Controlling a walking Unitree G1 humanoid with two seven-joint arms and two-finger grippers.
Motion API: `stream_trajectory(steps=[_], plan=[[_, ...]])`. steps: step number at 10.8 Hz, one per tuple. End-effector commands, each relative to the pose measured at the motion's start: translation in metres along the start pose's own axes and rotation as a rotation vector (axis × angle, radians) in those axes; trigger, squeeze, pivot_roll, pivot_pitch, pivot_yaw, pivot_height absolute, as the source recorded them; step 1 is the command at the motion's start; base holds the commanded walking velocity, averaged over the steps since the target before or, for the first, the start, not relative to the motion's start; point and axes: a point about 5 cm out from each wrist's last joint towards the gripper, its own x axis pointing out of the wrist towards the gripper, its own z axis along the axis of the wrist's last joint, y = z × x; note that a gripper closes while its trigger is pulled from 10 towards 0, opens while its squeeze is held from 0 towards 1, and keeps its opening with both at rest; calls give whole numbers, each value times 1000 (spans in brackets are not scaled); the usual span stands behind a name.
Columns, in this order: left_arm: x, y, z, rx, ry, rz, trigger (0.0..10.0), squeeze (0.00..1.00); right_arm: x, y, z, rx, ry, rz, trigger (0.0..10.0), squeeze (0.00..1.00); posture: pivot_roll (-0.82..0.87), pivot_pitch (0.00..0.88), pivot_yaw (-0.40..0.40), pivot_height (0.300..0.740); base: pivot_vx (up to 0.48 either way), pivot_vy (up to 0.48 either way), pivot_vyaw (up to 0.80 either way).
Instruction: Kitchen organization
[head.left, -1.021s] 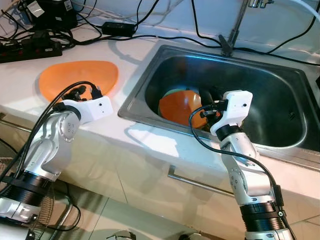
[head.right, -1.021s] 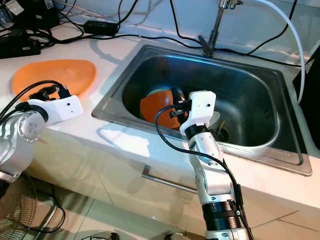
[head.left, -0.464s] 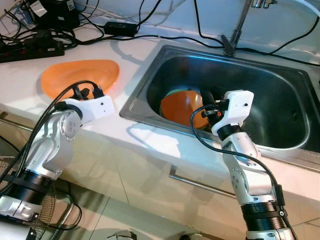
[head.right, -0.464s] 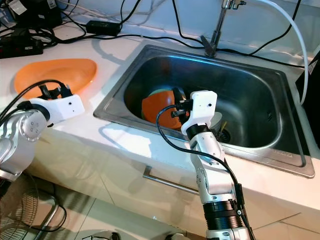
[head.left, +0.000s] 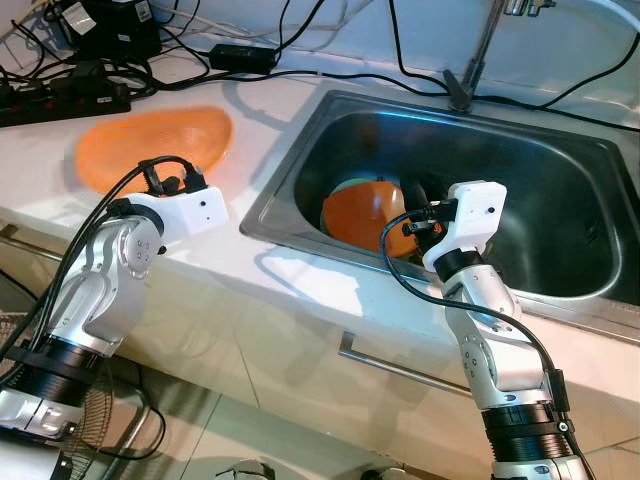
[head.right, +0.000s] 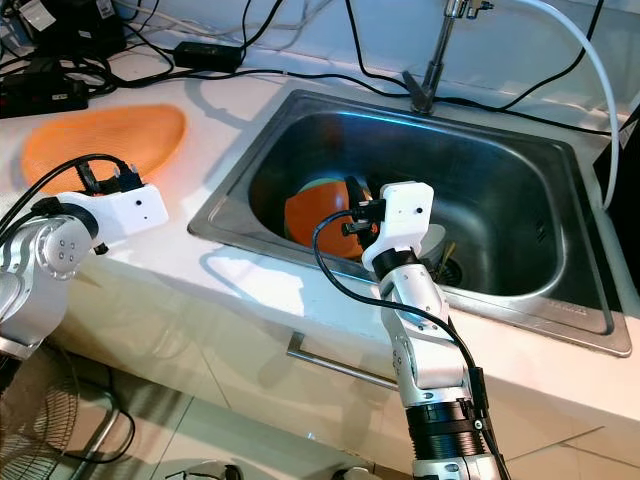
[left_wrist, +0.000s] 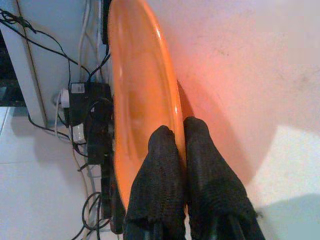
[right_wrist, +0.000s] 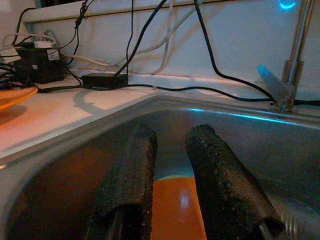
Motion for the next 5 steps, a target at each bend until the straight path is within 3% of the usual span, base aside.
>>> stream_trajectory(steps=[1,3,4,5], plan=[[3,-20,2,10,-7,-68,0,0,3,-2,1,0,12,-10,10000,0,59,75,-19,740,0,0,0],[4,9,26,113,-128,147,0,0,7,-3,2,0,11,-27,10000,0,57,70,-17,740,0,0,0],[4,16,35,116,-166,199,0,0,8,-5,3,1,8,-40,10000,0,56,67,-17,740,0,0,0],[4,19,40,111,-187,222,6941,0,10,-6,4,11,6,-51,10000,0,54,67,-16,740,0,0,0]])
